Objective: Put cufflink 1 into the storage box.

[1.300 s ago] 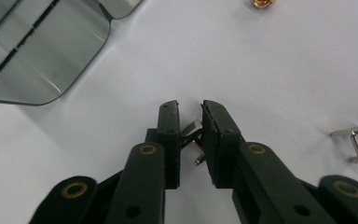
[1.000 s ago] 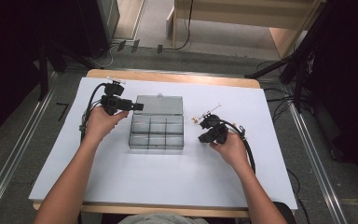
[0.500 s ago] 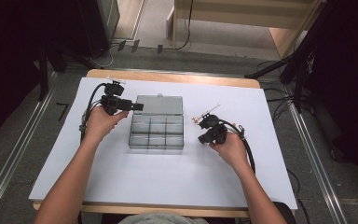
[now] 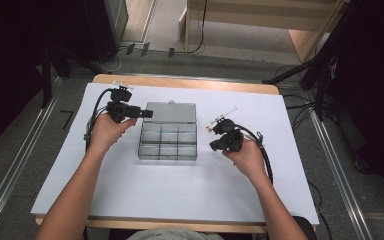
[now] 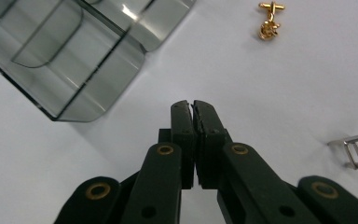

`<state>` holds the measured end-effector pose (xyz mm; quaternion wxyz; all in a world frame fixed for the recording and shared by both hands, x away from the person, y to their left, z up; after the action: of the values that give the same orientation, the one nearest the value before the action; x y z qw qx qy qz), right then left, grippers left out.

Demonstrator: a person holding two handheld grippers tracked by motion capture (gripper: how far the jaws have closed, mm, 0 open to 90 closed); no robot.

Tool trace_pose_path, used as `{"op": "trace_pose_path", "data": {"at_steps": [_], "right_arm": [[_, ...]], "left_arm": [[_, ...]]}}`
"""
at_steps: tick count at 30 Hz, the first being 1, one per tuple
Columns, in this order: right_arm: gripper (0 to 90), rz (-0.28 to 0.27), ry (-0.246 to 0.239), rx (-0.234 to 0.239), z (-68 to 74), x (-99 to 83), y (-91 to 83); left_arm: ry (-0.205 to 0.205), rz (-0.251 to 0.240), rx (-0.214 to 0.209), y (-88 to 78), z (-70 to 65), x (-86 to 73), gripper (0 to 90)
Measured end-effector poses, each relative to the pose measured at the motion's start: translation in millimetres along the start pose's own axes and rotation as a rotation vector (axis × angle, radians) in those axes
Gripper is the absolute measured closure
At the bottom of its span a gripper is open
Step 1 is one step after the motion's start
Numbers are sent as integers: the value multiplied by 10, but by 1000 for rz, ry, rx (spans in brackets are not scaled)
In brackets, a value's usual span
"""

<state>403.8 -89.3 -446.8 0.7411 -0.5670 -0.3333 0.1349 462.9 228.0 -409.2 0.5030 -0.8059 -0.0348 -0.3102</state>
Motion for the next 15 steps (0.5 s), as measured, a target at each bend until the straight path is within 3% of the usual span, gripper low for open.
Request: {"op": "trace_pose_path", "data": {"at_steps": [15], "right_arm": [[894, -45, -15, 27, 151, 120, -142]], "left_arm": [[3, 3, -7, -18, -19, -18, 346]]}}
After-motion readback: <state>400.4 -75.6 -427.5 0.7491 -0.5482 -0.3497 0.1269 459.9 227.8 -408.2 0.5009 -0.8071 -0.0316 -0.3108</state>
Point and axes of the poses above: each handheld gripper's, and its own axes: y roughly forward along the jaws, x roughly out of its top, z roughly to its left, the point moved 3 cm from there along y, roughly forward along the jaws, and after that the axes turned 6 degrees about z, right-handed, at the moved point
